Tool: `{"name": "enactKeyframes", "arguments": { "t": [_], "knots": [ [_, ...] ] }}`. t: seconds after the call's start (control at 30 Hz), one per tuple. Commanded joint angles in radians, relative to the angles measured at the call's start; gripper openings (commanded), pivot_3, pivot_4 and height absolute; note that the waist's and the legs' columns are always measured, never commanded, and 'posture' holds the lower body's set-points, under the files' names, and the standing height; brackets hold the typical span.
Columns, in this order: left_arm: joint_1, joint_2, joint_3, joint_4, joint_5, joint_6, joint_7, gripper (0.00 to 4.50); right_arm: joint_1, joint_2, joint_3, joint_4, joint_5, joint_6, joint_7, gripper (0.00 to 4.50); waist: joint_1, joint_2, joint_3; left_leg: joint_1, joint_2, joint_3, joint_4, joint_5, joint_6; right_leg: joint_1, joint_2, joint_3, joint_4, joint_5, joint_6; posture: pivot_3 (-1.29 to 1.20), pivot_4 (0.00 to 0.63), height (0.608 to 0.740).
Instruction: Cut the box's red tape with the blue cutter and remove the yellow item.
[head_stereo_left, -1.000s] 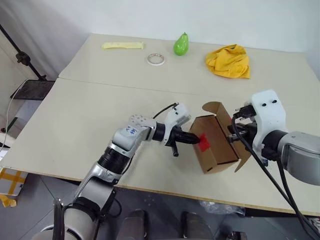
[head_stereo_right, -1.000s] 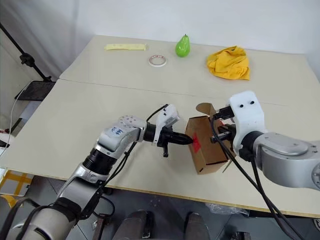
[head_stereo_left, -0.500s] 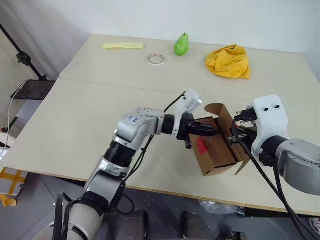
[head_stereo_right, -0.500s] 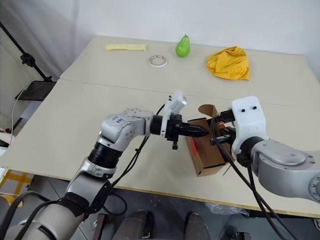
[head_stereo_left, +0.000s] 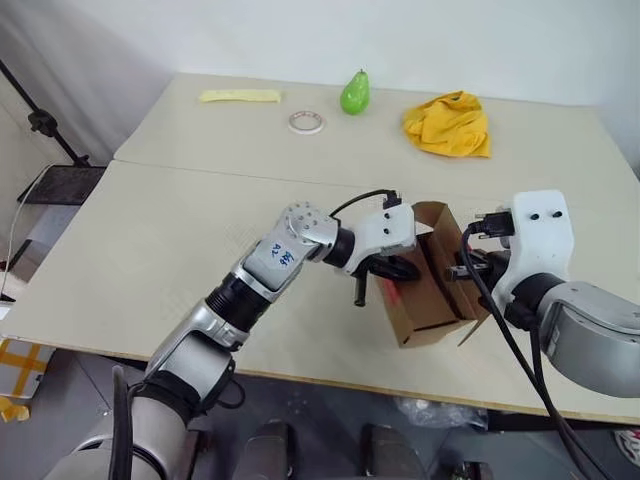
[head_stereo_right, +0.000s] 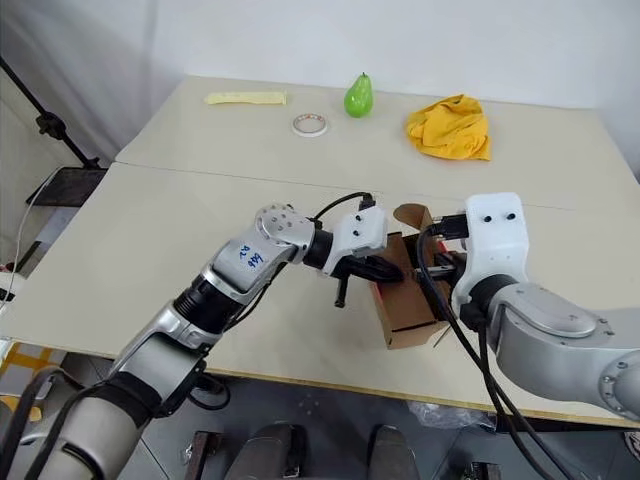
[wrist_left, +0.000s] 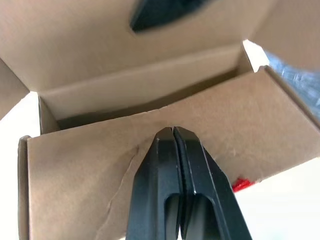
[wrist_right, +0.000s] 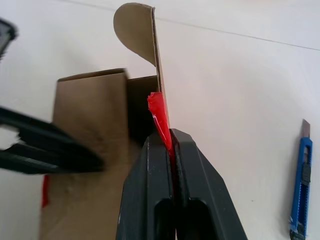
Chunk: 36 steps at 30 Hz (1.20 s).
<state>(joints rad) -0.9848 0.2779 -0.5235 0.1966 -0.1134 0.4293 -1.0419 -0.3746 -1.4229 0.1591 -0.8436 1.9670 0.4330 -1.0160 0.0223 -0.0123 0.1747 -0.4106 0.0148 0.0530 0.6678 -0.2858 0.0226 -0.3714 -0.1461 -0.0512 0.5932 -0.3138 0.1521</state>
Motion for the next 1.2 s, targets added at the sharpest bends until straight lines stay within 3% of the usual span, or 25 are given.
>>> {"name": "enactKeyframes", "arguments": {
  "t": [0.03, 0.17, 0.4, 0.77, 0.93, 1.03, 1.2],
  "knots": [
    [0.058, 0.065, -0.059, 0.009, 0.076, 0.026, -0.039, 0.0, 0.071, 0.012, -0.087, 0.022, 0.005, 0.012, 0.03, 0.02, -0.001, 0.0, 0.0, 0.003, 0.0, 0.0, -0.001, -0.001, 0.002, 0.002, 0.0, 0.0, 0.0, 0.0, -0.001, 0.0, 0.15, 0.74],
    [0.08, 0.099, -0.059, -0.029, 0.078, 0.044, -0.05, 0.0, 0.195, 0.024, -0.213, 0.079, 0.005, 0.088, 0.109, 0.02, 0.0, 0.0, -0.001, 0.006, 0.002, -0.001, -0.002, -0.001, 0.002, 0.006, 0.0, 0.0, -0.001, -0.001, -0.002, 0.0, 0.15, 0.74],
    [0.121, 0.129, -0.041, -0.103, 0.071, 0.114, -0.029, 0.0, 0.351, 0.142, -0.365, 0.209, 0.005, 0.247, 0.239, 0.02, 0.002, 0.001, -0.002, 0.009, 0.001, -0.003, -0.002, -0.002, 0.002, 0.011, 0.0, -0.002, -0.002, -0.001, -0.002, 0.0, 0.15, 0.74],
    [0.137, 0.076, -0.012, -0.046, 0.115, 0.117, 0.016, 0.0, 0.338, 0.321, -0.313, 0.301, 0.005, 0.356, 0.246, 0.02, 0.008, 0.003, -0.001, -0.004, -0.003, -0.002, -0.001, 0.001, 0.001, 0.0, -0.002, -0.002, 0.001, 0.002, 0.001, 0.0, 0.15, 0.74],
    [0.12, 0.049, 0.011, -0.013, 0.12, 0.114, 0.017, 0.0, 0.303, 0.297, -0.276, 0.301, 0.005, 0.383, 0.235, 0.02, 0.007, 0.003, -0.001, -0.009, -0.004, -0.002, 0.001, 0.002, 0.003, -0.004, -0.002, -0.002, 0.001, 0.003, 0.003, 0.0, 0.15, 0.74],
    [0.109, 0.043, 0.022, 0.001, 0.116, 0.119, 0.013, 0.0, 0.284, 0.284, -0.272, 0.298, 0.004, 0.391, 0.263, 0.67, 0.007, 0.003, -0.001, -0.009, -0.004, -0.002, 0.003, 0.001, 0.004, -0.004, -0.002, -0.002, 0.001, 0.003, 0.004, 0.0, 0.15, 0.74],
    [0.088, 0.032, 0.049, 0.034, 0.102, 0.147, 0.012, 0.0, 0.282, 0.241, -0.288, 0.302, -0.042, 0.426, 0.318, 2.32, 0.006, 0.003, -0.001, -0.011, -0.004, -0.002, 0.002, 0.002, 0.004, -0.005, -0.002, -0.002, 0.001, 0.003, 0.004, 0.0, 0.15, 0.74]
  ]
}}
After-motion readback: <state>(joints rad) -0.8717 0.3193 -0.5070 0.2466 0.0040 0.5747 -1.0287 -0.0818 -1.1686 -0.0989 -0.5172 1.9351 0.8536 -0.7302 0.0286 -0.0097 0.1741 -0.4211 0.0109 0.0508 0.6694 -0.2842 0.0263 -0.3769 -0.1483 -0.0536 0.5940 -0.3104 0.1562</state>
